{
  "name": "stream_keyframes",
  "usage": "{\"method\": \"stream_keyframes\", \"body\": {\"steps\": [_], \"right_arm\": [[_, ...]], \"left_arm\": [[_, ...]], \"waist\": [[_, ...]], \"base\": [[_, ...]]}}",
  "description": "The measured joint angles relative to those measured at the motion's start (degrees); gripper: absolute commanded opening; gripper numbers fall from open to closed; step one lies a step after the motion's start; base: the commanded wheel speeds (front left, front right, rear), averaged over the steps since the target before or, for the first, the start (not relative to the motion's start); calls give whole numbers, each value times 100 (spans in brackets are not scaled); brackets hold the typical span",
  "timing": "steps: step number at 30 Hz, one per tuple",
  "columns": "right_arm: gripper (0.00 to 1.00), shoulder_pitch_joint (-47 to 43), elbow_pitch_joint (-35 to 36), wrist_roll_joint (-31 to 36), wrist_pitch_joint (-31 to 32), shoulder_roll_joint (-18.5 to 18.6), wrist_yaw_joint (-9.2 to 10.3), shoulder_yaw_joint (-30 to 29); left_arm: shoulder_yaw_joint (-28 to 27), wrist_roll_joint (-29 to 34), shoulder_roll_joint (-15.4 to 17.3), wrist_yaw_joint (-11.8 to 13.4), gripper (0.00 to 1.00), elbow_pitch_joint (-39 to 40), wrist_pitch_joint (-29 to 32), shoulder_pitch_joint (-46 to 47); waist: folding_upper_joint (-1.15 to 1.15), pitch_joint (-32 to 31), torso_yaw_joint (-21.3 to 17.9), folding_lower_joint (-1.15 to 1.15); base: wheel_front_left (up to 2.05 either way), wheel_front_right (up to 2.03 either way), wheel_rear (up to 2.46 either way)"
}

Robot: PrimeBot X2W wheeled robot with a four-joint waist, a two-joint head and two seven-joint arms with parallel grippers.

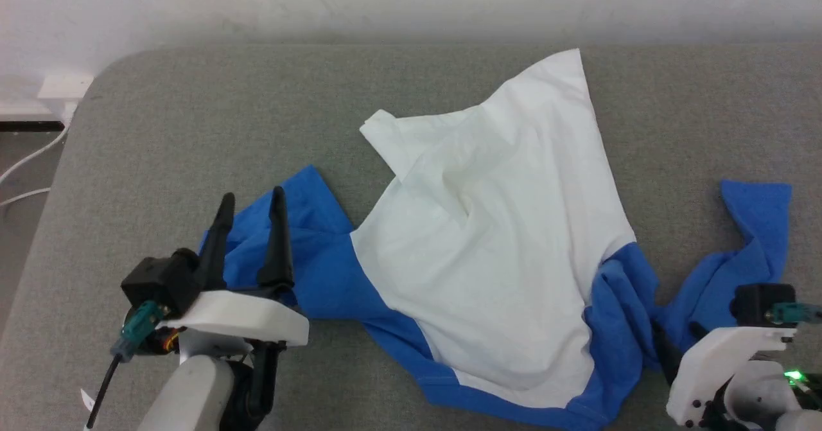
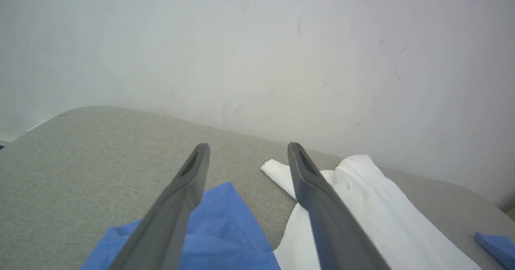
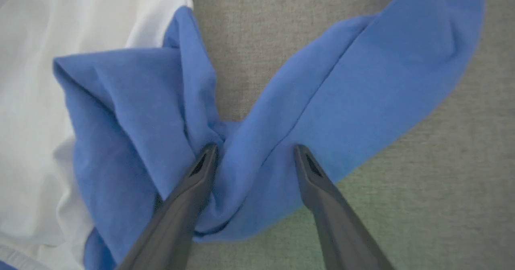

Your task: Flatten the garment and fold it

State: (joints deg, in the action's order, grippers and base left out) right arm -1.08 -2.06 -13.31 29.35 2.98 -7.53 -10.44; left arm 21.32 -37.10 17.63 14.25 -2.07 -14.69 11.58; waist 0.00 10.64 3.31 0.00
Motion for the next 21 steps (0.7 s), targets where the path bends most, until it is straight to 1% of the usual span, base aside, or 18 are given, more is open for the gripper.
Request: {"method": "stream_keyframes", "body": {"steps": [2,3,4,5,6,7,12,14,15,16,18,21], "right_arm": [[100,2,-65,100,210,-2,0,178],[95,6,-84,154,336,3,0,238],[47,16,-84,208,479,29,2,316],[36,33,-73,248,577,53,7,355],[15,51,-56,311,639,65,8,380],[0,65,-38,389,649,66,8,393],[0,138,4,749,604,4,-11,176],[0,211,40,994,472,-62,-13,-79],[0,285,48,1132,403,-35,-9,-257],[0,377,42,1247,320,41,-8,-450],[0,609,-19,1405,158,322,-8,-770],[0,1035,-258,1511,-114,786,-8,-1023]], "left_arm": [[-300,271,-182,-16,100,147,-3,-98],[-442,350,-283,-68,100,174,-3,-164],[-552,423,-372,-130,100,179,-3,-229],[-653,495,-449,-214,100,170,-3,-294],[-734,563,-515,-272,100,164,-3,-349],[-825,623,-586,-333,100,157,-3,-389],[-1105,906,-833,-590,100,102,-3,-460],[-1204,993,-899,-676,100,77,-3,-461],[-1250,1026,-923,-722,100,59,-3,-464],[-1285,1062,-950,-764,100,46,-3,-465],[-1344,1137,-1002,-847,100,20,-3,-465],[-1390,1227,-1044,-964,100,-33,-3,-465]], "waist": [[0,58,18,0],[0,87,26,0],[0,113,36,0],[0,138,45,0],[0,160,53,-1],[0,178,60,0],[0,204,67,0],[0,200,54,0],[0,197,47,0],[0,197,39,0],[0,213,26,0],[-1,263,18,0]], "base": [[0,0,0],[0,0,0],[0,0,0],[0,0,0],[0,0,0],[0,0,0],[0,0,0],[0,0,0],[0,0,0],[0,0,0],[0,0,0],[0,0,0]]}}
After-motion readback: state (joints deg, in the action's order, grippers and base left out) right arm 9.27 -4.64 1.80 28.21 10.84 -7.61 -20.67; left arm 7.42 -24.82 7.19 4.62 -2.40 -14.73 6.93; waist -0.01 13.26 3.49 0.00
